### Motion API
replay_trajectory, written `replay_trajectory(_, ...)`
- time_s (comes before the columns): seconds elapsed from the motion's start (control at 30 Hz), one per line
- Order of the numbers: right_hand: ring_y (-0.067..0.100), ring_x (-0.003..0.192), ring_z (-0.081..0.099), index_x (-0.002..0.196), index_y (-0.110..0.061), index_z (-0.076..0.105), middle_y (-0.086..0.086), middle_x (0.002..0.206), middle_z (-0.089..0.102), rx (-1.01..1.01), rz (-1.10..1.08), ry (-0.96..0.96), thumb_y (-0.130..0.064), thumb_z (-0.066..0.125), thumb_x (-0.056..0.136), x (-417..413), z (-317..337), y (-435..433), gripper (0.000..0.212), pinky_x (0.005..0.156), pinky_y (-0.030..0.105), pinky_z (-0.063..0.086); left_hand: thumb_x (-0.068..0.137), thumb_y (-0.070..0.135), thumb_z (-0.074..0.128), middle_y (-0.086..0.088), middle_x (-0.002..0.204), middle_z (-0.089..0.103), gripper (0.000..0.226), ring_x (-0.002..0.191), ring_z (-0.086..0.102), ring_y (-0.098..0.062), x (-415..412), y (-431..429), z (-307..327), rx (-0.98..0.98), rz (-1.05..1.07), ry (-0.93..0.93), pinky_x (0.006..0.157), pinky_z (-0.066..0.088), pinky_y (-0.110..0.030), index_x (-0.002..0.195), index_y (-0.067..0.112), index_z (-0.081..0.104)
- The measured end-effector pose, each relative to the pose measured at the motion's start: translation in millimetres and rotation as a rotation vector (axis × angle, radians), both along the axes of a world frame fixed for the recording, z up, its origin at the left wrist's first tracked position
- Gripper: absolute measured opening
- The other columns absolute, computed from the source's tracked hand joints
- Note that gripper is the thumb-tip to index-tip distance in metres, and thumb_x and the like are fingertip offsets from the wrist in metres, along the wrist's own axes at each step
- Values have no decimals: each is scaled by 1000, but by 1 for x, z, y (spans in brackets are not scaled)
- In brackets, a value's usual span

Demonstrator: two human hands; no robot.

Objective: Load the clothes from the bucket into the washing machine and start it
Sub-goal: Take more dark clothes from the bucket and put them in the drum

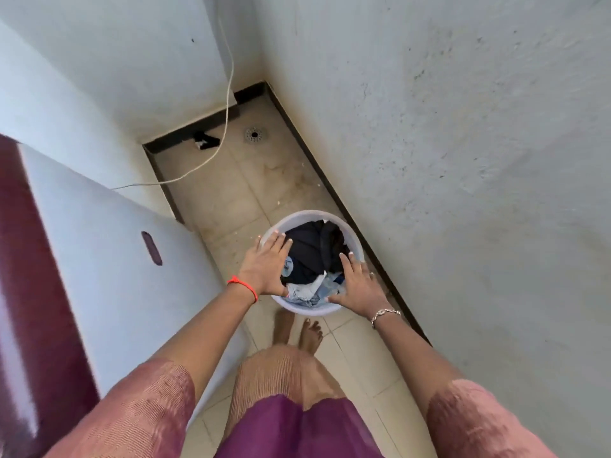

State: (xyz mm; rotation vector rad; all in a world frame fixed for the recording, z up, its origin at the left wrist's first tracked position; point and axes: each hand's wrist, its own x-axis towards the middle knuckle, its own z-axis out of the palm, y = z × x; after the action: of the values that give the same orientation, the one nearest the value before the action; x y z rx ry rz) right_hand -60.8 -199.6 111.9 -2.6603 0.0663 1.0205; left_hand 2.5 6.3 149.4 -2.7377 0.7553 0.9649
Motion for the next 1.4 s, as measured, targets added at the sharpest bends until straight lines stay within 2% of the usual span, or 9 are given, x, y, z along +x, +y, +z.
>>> replay_trajectory(0.33, 33, 145, -5, 146, -22, -16, 6, 156, -19, 35, -53, 101, -55, 64, 77, 28, -131, -6, 111, 113, 55, 18, 80, 58, 53, -14, 157, -7, 106, 146, -8, -26, 37, -36, -141, 90, -118, 24, 116, -5, -49, 147, 1, -6)
replay_trajectory(0.5, 36, 144, -10, 144, -21, -21, 8, 154, -24, -6, -33, 68, -52, 69, 75, 54, -211, -1, 118, 112, 60, 12, 78, 57, 56, -14, 157, -10, 108, 145, -10, -29, 55, -41, -226, 25, -110, -31, 112, -9, -55, 147, 3, -6)
replay_trajectory(0.6, 38, 143, -10, 145, -22, -21, 12, 154, -24, -69, -24, -3, -56, 70, 70, 68, -255, 3, 122, 111, 62, 12, 75, 64, 52, -14, 157, -11, 111, 144, -12, -32, 56, -39, -276, 1, -120, -37, 110, -12, -60, 147, 5, -7)
replay_trajectory(0.77, 37, 143, -12, 142, -31, -25, 9, 153, -28, -93, -88, -63, -65, 72, 58, 94, -322, 4, 133, 108, 67, 13, 64, 69, 61, -16, 156, -13, 126, 143, -12, -38, 62, -42, -353, 38, -34, -30, 109, -6, -64, 147, 7, -11)
replay_trajectory(0.93, 44, 141, -11, 130, -38, -40, 5, 151, -27, -126, -78, -30, -65, 76, 51, 99, -380, 3, 143, 97, 77, 16, 62, 58, 70, -16, 155, -19, 130, 141, -14, -44, 62, -50, -413, 84, 4, -38, 105, 0, -70, 145, 11, -18)
replay_trajectory(1.07, 51, 138, -5, 138, -40, -28, 6, 153, -22, -74, -116, -2, -53, 80, 58, 105, -408, 10, 135, 94, 78, 23, 69, 41, 74, -20, 154, -17, 124, 141, -7, -47, 65, -56, -443, 63, 15, -17, 106, 15, -67, 145, 6, -17)
replay_trajectory(1.2, 51, 138, 9, 144, -40, -11, 8, 156, -11, 46, -148, -13, -25, 74, 76, 100, -415, 11, 110, 100, 70, 31, 79, 25, 68, -23, 153, -16, 108, 140, -1, -50, 62, -53, -454, 21, -27, 38, 107, 23, -62, 145, 1, -15)
replay_trajectory(1.3, 44, 130, 35, 148, -32, 12, 12, 155, 15, 108, -174, -81, 0, 58, 81, 99, -408, 11, 87, 100, 50, 43, 92, 6, 45, -26, 153, -16, 78, 139, 1, -52, 57, -55, -452, 2, -52, 48, 108, 26, -60, 144, -4, -12)
replay_trajectory(1.4, 38, 111, 54, 144, -22, 29, 18, 140, 43, 126, -214, -84, 12, 50, 79, 106, -392, 13, 77, 94, 42, 47, 94, -6, 30, -28, 152, -14, 62, 138, 4, -53, 56, -63, -443, 0, -73, 75, 108, 29, -58, 143, -8, -8)
